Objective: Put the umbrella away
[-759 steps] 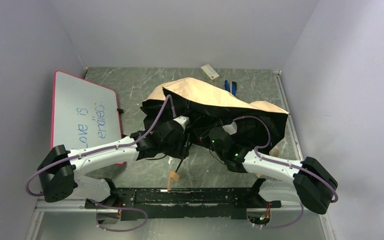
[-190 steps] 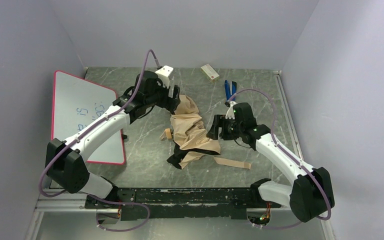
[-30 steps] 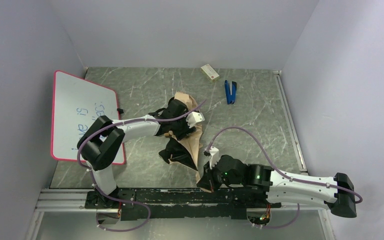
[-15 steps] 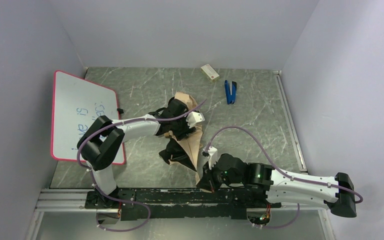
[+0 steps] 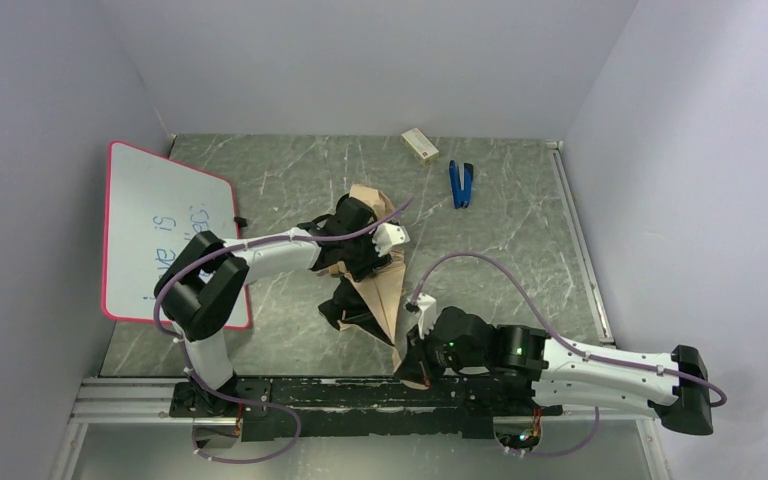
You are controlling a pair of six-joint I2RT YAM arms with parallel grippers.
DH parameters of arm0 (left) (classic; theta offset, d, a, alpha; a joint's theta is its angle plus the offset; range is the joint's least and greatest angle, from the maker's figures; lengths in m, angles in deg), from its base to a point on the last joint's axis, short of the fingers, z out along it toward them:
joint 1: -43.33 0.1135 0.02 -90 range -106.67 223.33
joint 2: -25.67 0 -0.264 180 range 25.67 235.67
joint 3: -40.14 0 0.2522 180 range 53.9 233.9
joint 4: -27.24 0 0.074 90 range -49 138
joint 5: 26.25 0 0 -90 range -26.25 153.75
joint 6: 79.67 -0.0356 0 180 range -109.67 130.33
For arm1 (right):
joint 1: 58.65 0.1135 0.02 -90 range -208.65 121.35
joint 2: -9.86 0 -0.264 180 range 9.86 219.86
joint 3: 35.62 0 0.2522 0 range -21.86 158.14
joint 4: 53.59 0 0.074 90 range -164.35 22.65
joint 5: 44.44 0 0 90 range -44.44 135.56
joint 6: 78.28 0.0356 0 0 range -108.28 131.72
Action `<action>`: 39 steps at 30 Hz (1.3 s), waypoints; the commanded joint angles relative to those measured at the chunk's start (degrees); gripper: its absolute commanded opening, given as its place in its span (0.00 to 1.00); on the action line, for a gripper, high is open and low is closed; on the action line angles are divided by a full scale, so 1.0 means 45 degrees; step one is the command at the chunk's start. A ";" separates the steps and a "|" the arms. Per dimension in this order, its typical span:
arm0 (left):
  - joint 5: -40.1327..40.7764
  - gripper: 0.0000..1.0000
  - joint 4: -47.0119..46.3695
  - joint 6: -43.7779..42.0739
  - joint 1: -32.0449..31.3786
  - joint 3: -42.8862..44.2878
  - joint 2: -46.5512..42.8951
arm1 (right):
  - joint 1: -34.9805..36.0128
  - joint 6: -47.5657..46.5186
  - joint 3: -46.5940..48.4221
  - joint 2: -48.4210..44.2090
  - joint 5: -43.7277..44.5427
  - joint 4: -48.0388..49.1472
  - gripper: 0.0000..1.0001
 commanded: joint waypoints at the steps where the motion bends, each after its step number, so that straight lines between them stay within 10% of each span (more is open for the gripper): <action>1: 0.1973 0.59 -0.0640 -0.0548 0.0520 0.0314 0.0626 | 0.0566 0.0777 0.0441 0.0210 -0.3010 0.0079 0.00; 12: 0.2173 0.56 -0.0925 -0.0467 0.0520 0.0220 0.0594 | 0.1479 -0.0003 0.3026 0.2999 -0.1146 -0.1228 0.00; 29: 0.2178 0.56 -0.1362 -0.0045 0.0519 0.0218 0.0725 | 0.7160 0.0430 0.9941 1.1911 0.5397 -1.2391 0.00; 39: 0.2176 0.56 -0.1490 0.0033 0.0499 0.0114 0.0476 | 0.9748 -0.0019 1.1541 1.5563 0.5329 -1.2610 0.00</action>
